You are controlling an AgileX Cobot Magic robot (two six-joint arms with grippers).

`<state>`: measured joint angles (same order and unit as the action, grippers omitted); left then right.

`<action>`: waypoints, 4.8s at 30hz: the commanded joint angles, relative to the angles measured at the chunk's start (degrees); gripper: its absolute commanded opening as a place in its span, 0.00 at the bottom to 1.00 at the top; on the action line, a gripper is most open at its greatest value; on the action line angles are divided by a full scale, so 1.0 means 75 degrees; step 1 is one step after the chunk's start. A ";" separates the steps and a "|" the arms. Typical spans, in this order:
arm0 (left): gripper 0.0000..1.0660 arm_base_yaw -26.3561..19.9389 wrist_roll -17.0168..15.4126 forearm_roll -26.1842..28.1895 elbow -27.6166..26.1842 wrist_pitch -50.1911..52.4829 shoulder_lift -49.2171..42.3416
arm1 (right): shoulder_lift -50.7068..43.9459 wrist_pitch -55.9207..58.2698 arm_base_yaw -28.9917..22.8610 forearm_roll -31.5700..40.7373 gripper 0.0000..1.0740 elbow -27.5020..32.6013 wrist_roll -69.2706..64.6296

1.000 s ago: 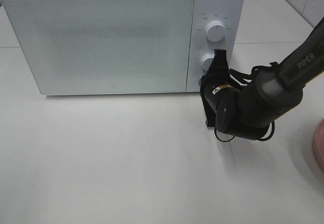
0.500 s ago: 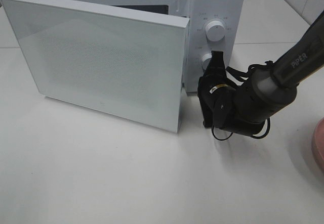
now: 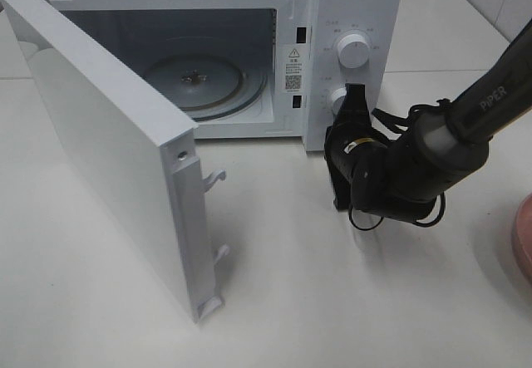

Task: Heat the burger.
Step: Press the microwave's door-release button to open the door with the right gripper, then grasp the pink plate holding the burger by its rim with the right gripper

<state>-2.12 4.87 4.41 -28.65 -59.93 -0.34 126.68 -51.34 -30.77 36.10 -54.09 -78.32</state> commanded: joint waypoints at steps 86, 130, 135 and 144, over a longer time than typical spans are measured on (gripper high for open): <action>0.92 -0.0023 -0.0046 0.0069 0.0031 0.0069 -0.0138 | -0.5623 1.3132 0.1039 -0.5668 0.13 0.0634 0.8709; 0.92 -0.0023 -0.0046 0.0069 0.0031 0.0069 -0.0138 | -0.3529 1.2605 0.3736 -0.6501 0.83 0.0657 0.9427; 0.92 -0.0023 -0.0046 0.0069 0.0031 0.0069 -0.0138 | -0.3155 1.2330 0.3736 -0.6501 0.81 0.0657 0.9427; 0.92 -0.0023 -0.0046 0.0069 0.0031 0.0069 -0.0138 | -0.2750 1.2047 0.3736 -0.6593 0.78 0.0665 0.9419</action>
<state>-2.12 4.87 4.41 -28.65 -59.93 -0.34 105.77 39.30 -3.04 -12.89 -49.33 -7.39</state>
